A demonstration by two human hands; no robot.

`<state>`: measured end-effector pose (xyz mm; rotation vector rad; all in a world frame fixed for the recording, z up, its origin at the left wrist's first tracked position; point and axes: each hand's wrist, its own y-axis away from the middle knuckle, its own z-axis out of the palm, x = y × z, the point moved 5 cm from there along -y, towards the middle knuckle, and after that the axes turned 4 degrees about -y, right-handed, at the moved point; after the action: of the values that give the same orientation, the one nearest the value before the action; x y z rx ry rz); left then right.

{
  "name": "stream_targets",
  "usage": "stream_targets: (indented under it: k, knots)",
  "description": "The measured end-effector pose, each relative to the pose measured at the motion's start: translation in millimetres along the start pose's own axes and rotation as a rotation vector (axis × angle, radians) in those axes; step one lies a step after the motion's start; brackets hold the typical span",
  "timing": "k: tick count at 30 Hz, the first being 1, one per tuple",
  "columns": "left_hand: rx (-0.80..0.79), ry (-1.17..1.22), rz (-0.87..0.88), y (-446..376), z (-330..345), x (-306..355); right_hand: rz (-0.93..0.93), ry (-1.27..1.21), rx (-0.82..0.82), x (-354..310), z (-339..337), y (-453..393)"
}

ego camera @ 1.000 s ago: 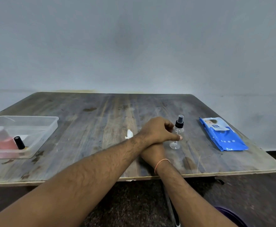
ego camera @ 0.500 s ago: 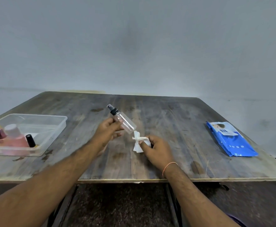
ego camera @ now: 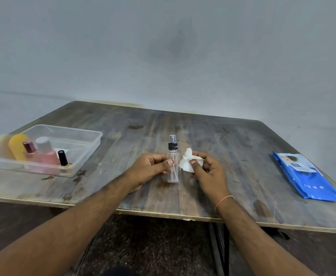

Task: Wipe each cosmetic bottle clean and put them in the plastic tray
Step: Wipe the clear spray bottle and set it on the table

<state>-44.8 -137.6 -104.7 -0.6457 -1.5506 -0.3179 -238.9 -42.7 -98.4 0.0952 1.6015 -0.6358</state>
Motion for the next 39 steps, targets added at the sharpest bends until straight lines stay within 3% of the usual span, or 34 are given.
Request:
stream_targets:
  k: [8,14,19,23,28,36,39]
  knots:
    - [0.02,0.008,0.023,-1.3,-2.8,-1.4,-0.24,0.003,-0.184,-14.6,33.1,8.1]
    - [0.003,0.064,0.032,-2.6,-5.1,-4.6,-0.106,-0.058,-0.125,-11.8,29.1,11.8]
    - [0.072,0.095,0.017,-4.4,-6.6,-9.7,-0.15,0.015,-0.06,-10.0,24.4,12.1]
    - [0.158,0.287,-0.023,-4.6,-10.3,-8.7,-0.22,0.182,-0.117,-8.5,29.4,12.3]
    - [0.172,0.328,-0.005,-4.1,-9.9,-2.4,-0.191,0.235,-0.166,-1.1,30.9,10.3]
    - [-0.056,0.066,-0.046,-0.5,1.7,-2.4,-0.187,0.053,-0.022,-6.1,23.2,5.7]
    - [-0.061,-0.023,-0.061,2.8,7.3,3.7,-0.183,0.004,-0.001,-5.5,22.6,4.4]
